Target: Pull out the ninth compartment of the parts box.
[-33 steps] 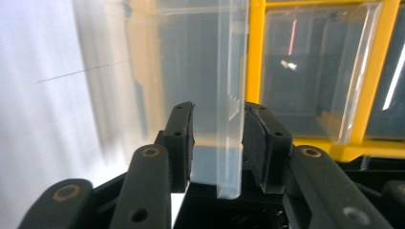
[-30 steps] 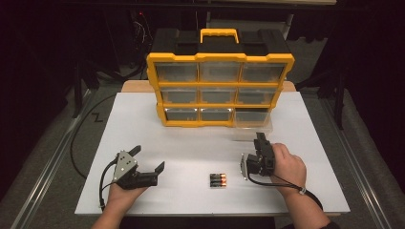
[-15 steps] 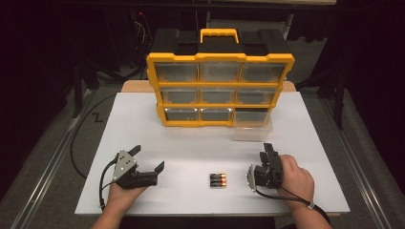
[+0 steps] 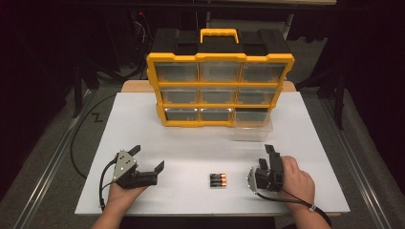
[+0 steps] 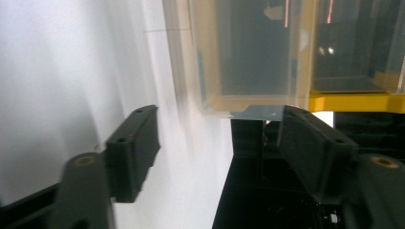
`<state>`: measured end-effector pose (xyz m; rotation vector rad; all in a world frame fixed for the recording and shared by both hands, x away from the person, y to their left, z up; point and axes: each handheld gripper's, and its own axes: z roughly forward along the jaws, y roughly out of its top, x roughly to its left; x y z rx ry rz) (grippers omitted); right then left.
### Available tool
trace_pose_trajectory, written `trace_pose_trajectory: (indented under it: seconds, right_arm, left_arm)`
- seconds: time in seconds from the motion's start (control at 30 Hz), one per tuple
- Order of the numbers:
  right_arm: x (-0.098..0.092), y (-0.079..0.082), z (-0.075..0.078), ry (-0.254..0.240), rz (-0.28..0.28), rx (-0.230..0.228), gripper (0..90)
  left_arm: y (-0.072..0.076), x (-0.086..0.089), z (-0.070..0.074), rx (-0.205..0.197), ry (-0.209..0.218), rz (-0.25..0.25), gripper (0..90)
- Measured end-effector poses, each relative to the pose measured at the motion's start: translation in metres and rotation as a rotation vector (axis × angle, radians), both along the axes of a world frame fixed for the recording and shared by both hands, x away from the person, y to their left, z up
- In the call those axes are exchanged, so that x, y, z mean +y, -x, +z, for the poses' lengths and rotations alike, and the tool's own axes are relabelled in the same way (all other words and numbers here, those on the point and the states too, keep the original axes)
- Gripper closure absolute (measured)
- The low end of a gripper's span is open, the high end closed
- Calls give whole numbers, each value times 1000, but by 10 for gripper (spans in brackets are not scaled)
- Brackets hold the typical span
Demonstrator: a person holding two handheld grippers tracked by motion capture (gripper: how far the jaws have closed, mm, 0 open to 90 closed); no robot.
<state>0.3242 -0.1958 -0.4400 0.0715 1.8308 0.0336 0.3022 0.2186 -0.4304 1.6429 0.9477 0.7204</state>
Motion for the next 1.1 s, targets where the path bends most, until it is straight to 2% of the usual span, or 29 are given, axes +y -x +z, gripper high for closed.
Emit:
trace_pose_trajectory:
  seconds: [0.13, 0.27, 0.47, 0.67, 0.83, 1.1]
  right_arm:
    - [-1, -1, 2, -11, -18, 8, 148]
    - [-2, -4, 2, -20, -14, -8, 9]
    - [-3, -4, 3, -29, 6, -26, 8]
    - [-4, -3, 5, -67, 0, -24, 8]
    - [-6, -5, 8, -153, -1, -7, 8]
    - [-13, -9, 10, -261, -38, 29, 8]
  left_arm:
    - [0, 0, 0, 0, 0, 0, 2]
    - [0, 0, 0, 1, 0, 2, 2]
    - [0, 0, 0, -1, -1, 3, 2]
    - [0, 0, 0, -2, 7, 6, 2]
    - [0, 1, 0, -2, 5, 10, 2]
    - [0, 1, 0, 4, 6, 11, 2]
